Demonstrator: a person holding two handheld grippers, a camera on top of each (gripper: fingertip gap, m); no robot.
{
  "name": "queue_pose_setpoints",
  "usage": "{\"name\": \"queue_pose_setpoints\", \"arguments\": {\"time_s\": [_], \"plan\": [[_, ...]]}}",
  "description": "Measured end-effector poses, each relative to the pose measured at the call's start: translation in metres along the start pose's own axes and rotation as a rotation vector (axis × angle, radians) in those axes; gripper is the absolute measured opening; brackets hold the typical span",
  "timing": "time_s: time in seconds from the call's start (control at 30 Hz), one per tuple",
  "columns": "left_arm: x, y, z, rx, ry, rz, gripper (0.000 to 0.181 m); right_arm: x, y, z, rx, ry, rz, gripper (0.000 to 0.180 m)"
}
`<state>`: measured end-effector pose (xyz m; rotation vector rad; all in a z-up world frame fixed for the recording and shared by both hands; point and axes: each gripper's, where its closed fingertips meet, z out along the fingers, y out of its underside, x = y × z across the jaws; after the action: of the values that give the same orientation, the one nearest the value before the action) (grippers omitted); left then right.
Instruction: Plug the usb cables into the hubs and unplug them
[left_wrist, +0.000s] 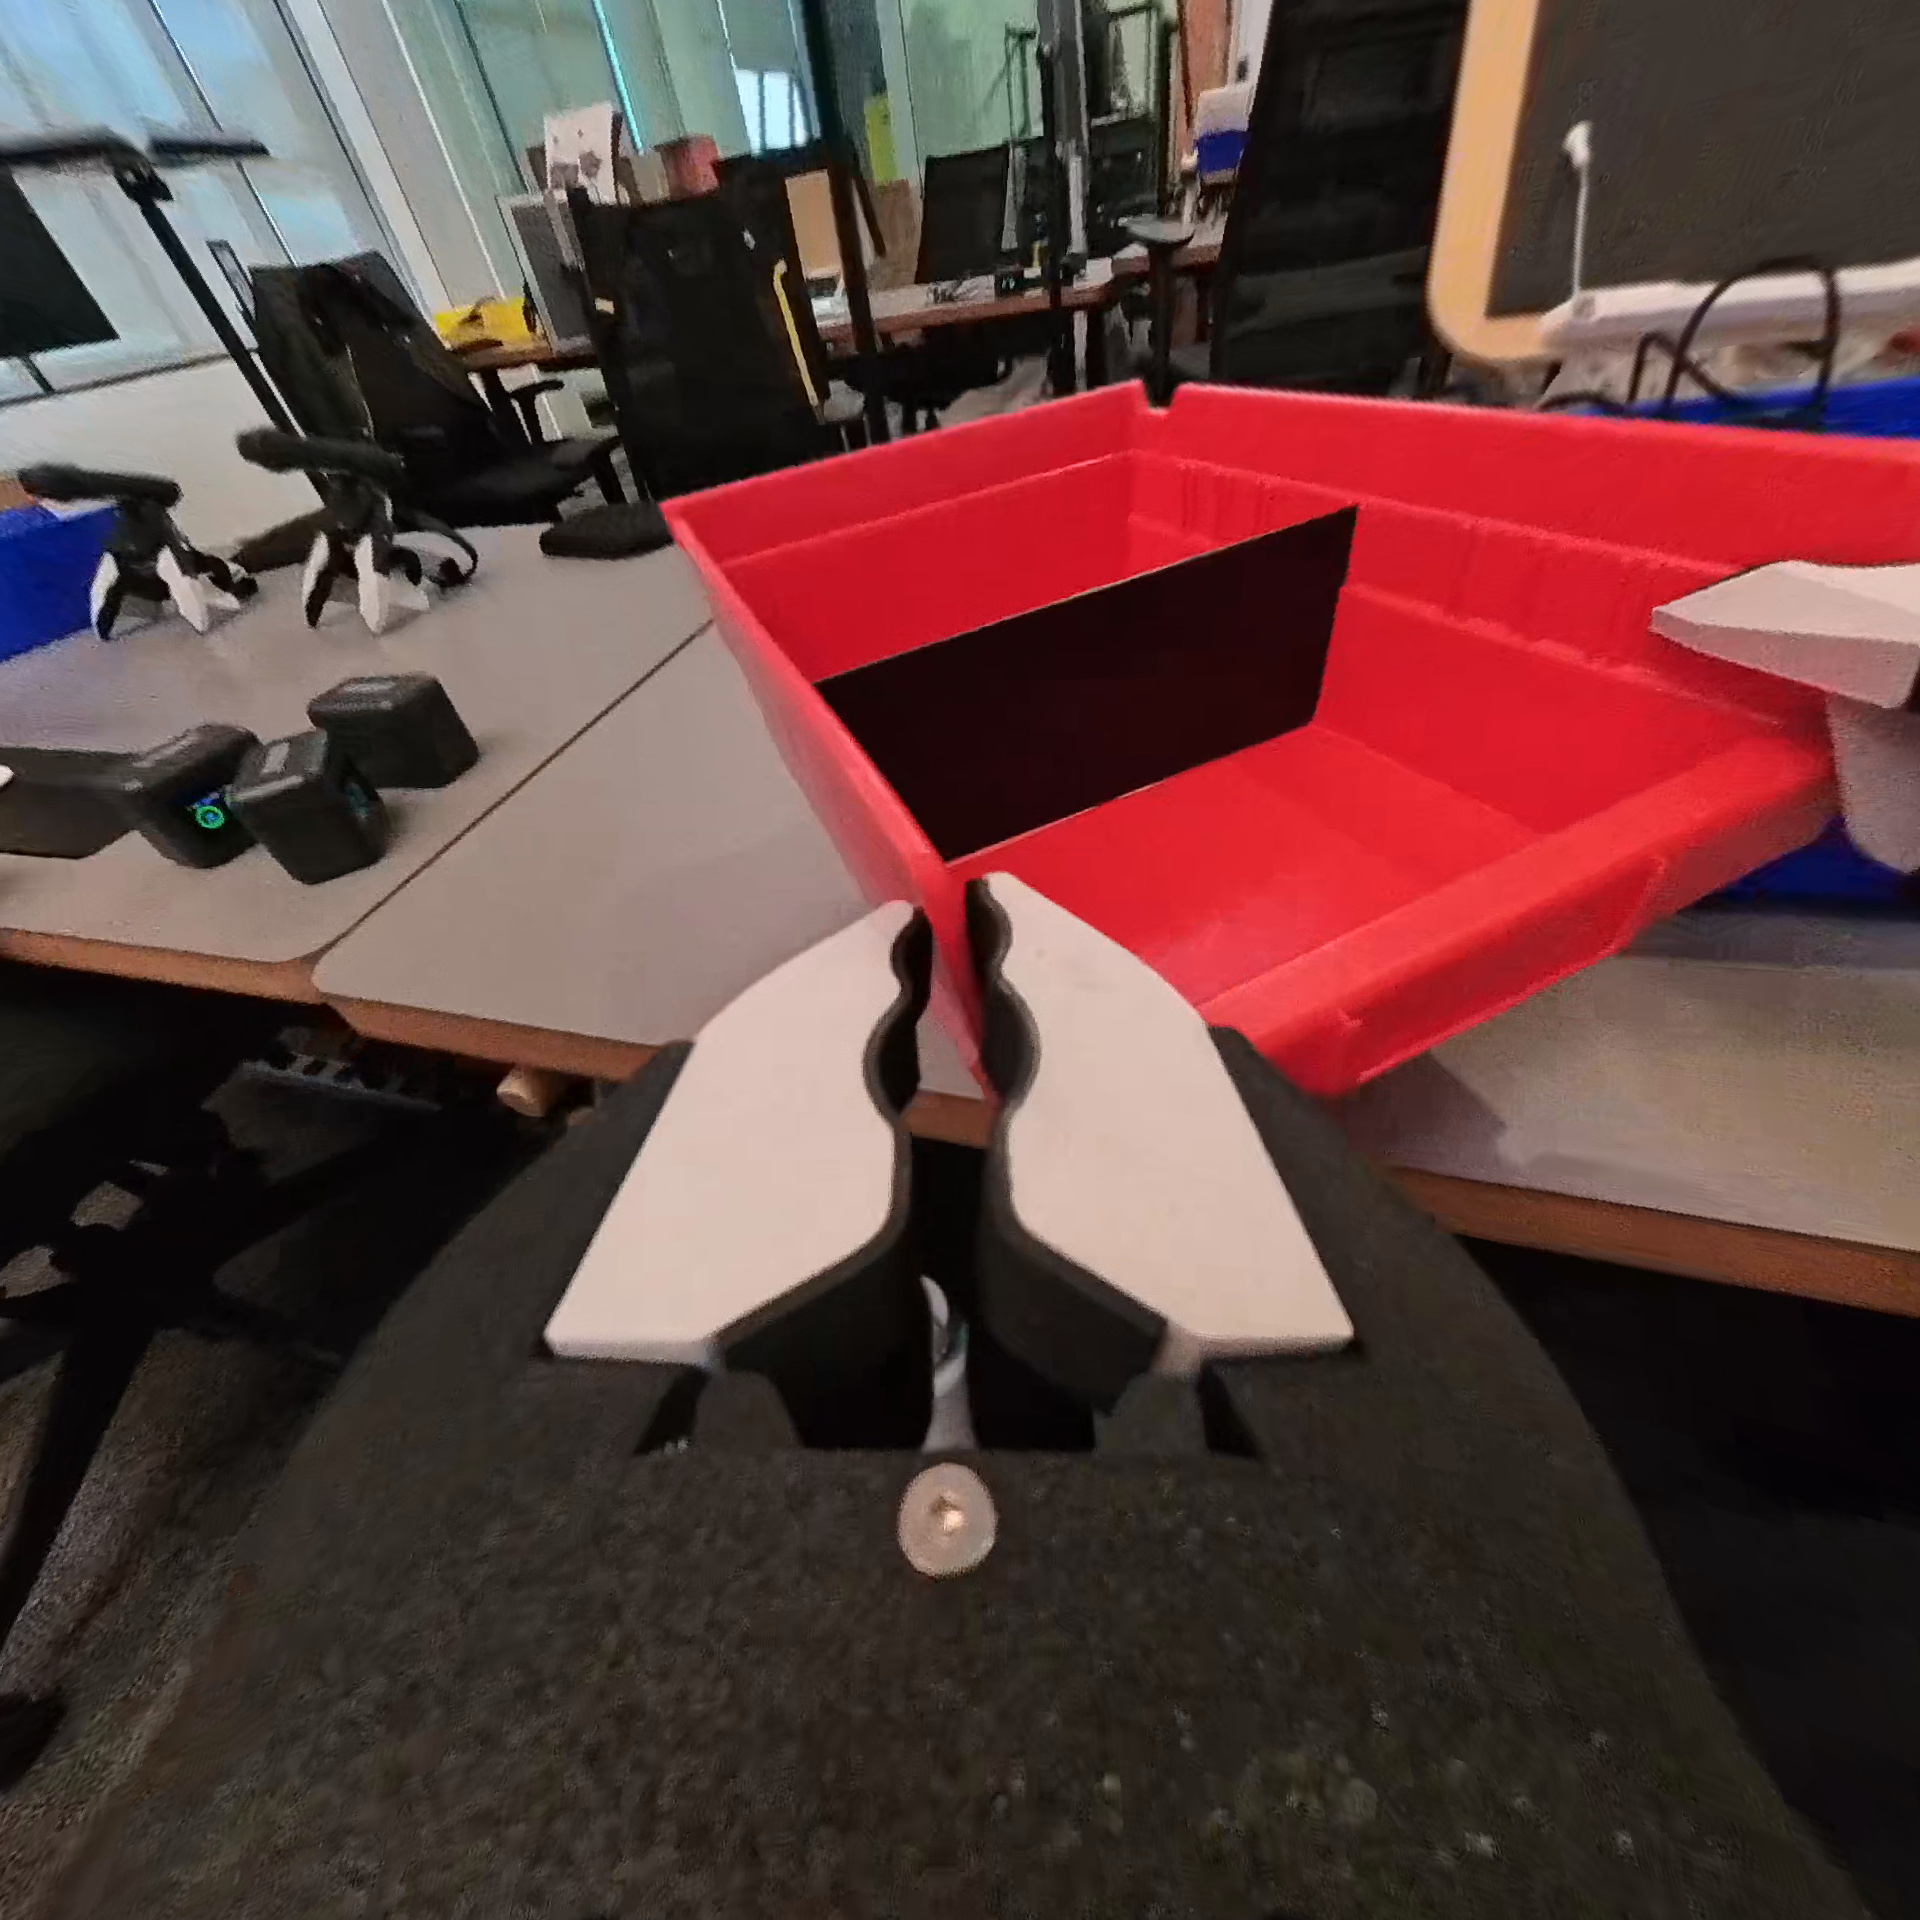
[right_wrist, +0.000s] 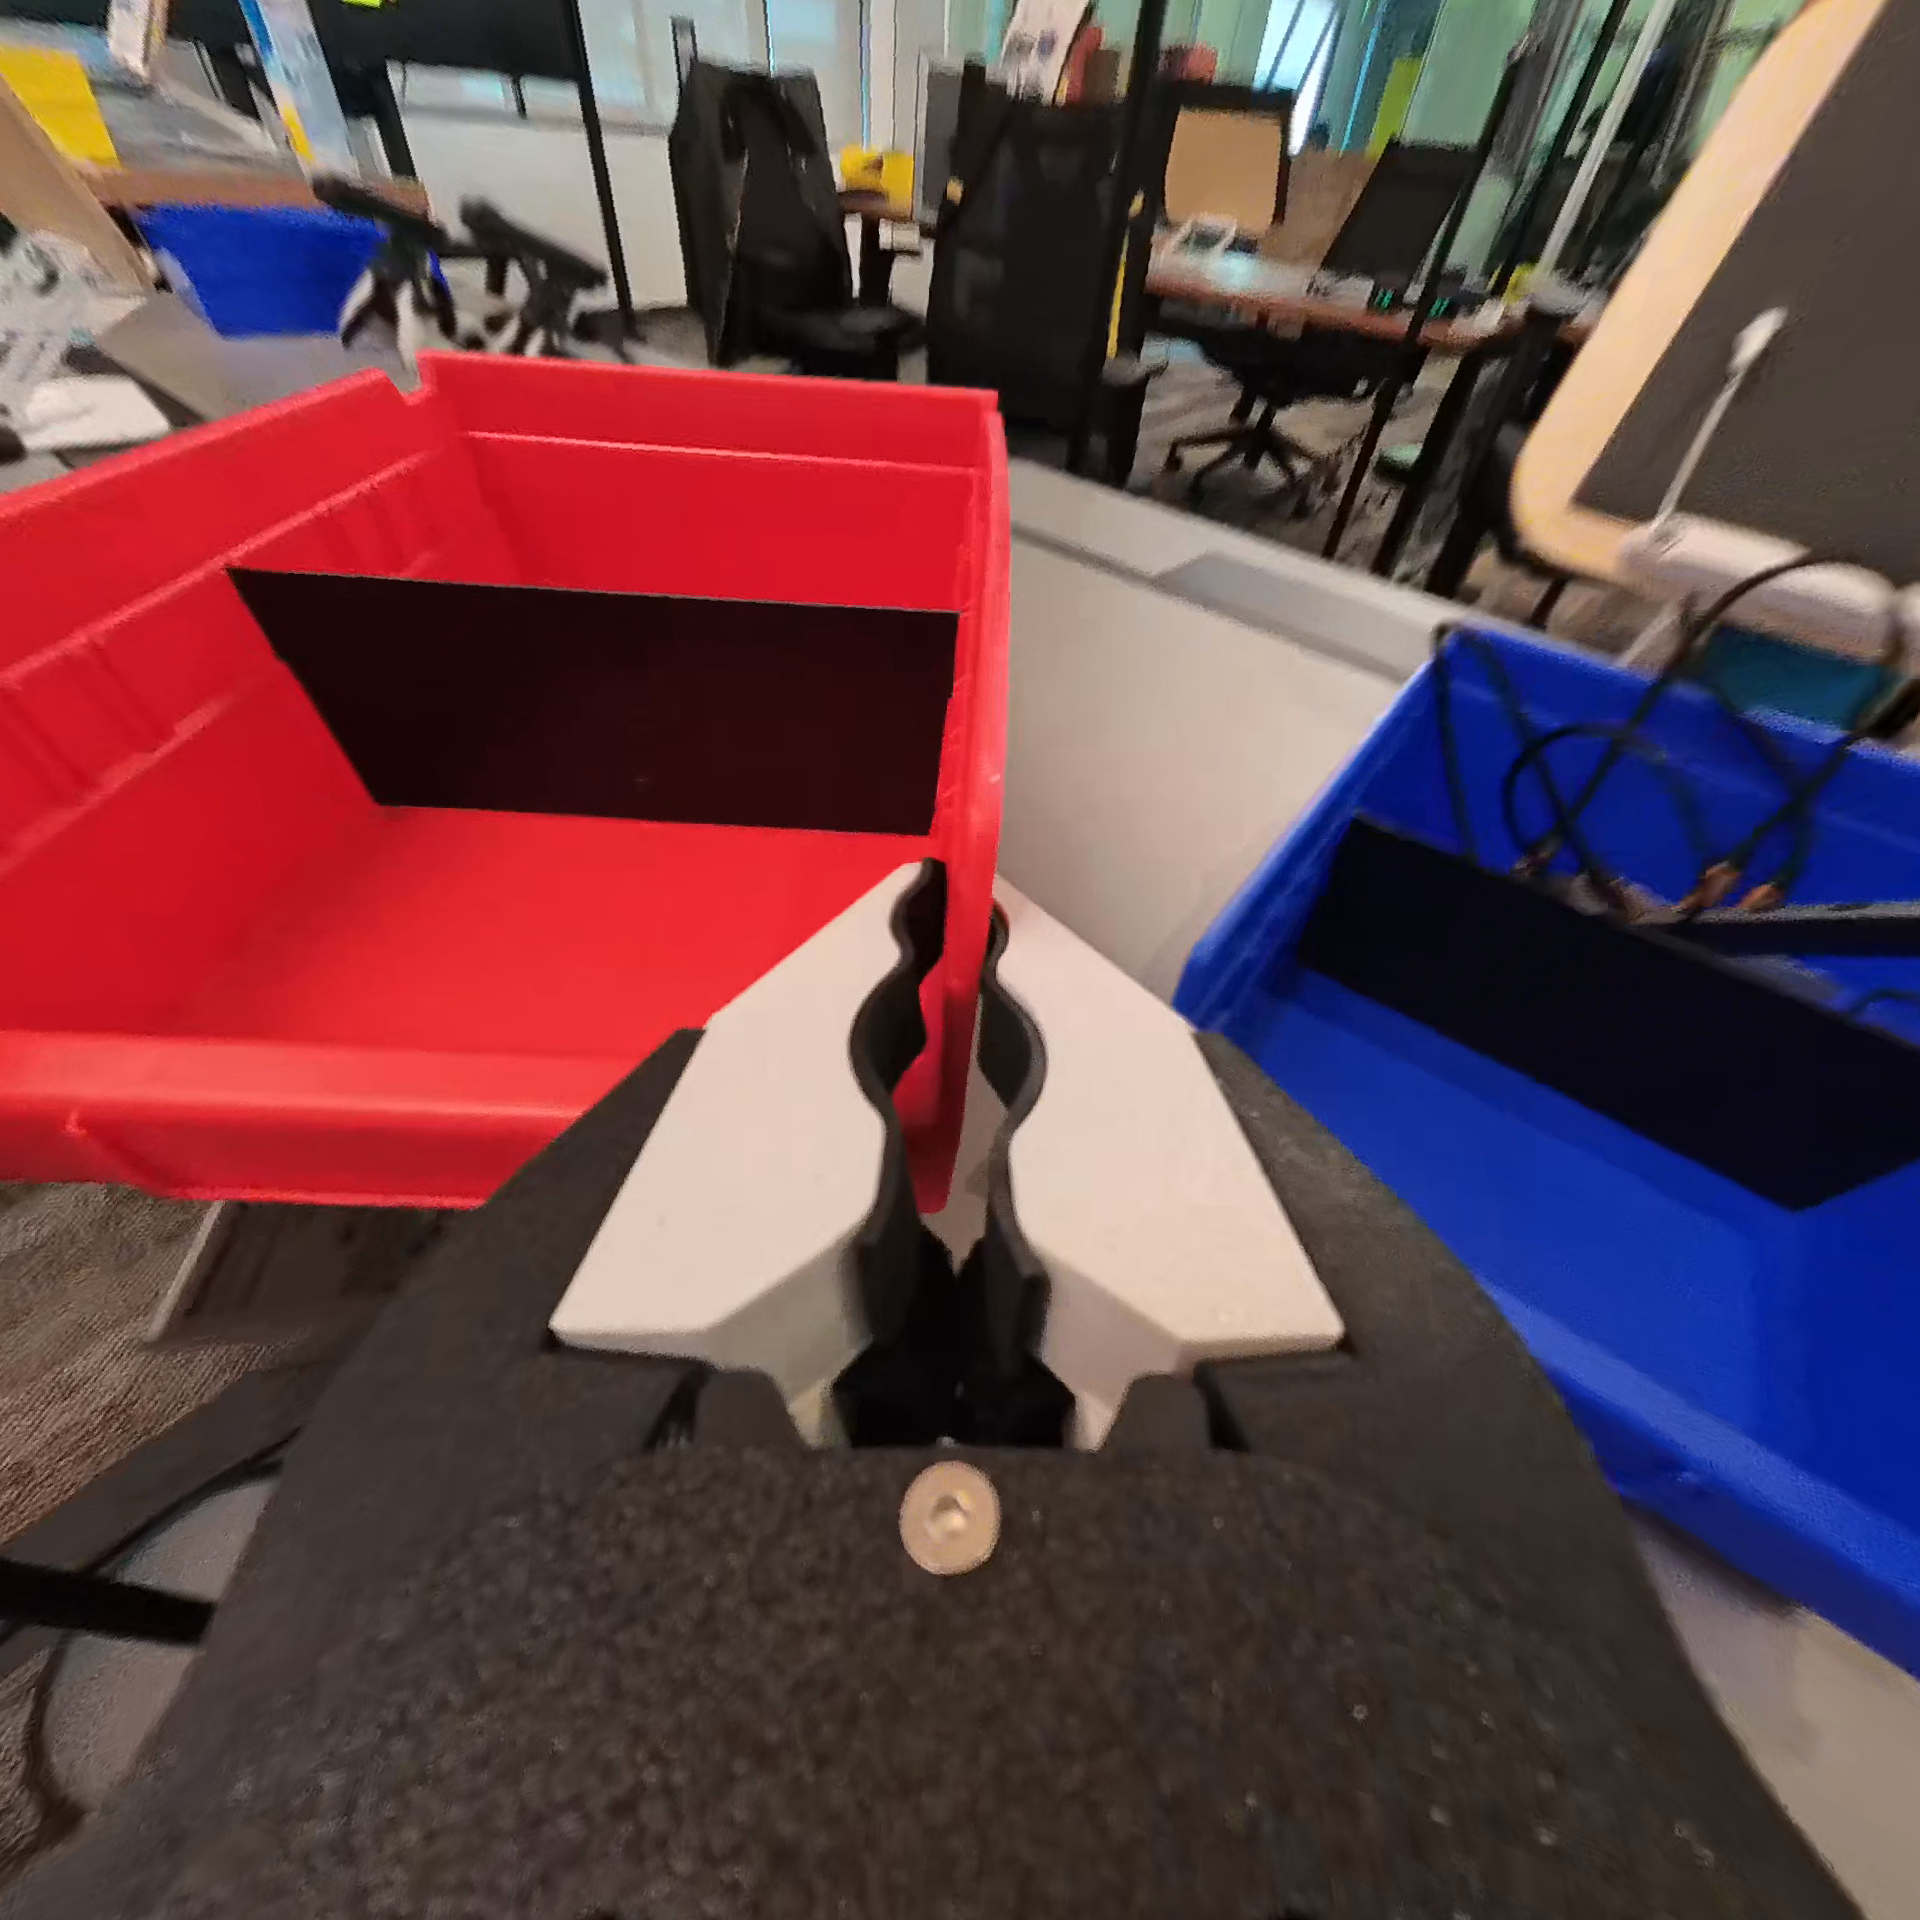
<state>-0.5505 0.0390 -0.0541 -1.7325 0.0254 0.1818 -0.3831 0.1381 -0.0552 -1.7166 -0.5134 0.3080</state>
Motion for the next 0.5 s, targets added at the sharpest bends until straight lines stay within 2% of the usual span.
{"name": "queue_pose_setpoints", "arguments": {"time_s": [0.1,0.17,0.3,0.4,0.5], "plan": [[0.022,-0.049,-0.011,0.118,0.022,0.023,0.006,0.029,-0.043,-0.036,0.106,0.054,-0.003,0.001],[0.051,-0.091,-0.01,0.209,0.075,0.048,0.006,0.067,-0.072,-0.065,0.176,0.133,-0.013,0.002],[0.15,-0.163,0.015,0.347,0.263,0.078,0.006,0.174,-0.105,-0.132,0.258,0.362,-0.039,0.002],[0.258,-0.189,0.033,0.355,0.449,0.109,0.006,0.271,-0.086,-0.184,0.209,0.525,0.025,0.002],[0.372,-0.177,0.047,0.311,0.584,0.184,0.007,0.359,-0.026,-0.224,0.122,0.613,0.107,0.002]]}}
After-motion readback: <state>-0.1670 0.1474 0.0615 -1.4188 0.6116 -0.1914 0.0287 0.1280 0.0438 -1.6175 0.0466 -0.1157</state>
